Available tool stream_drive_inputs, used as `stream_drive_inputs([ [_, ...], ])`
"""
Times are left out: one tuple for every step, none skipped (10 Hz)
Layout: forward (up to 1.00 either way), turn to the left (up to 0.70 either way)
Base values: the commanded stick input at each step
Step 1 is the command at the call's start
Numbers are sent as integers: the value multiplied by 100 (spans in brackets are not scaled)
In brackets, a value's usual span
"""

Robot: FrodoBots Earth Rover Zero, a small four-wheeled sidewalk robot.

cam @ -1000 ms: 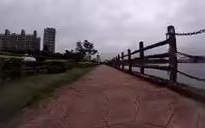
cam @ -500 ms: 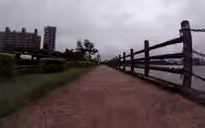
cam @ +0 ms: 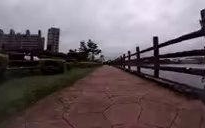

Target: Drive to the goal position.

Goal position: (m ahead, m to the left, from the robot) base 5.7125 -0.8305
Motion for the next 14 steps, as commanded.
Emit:
stream_drive_inputs([
  [100,0],
  [100,0],
  [100,0],
  [100,0],
  [100,0],
  [100,0],
  [100,0],
  [100,0],
  [100,0],
  [100,0],
  [100,0],
  [100,0],
  [100,0],
  [100,0],
])
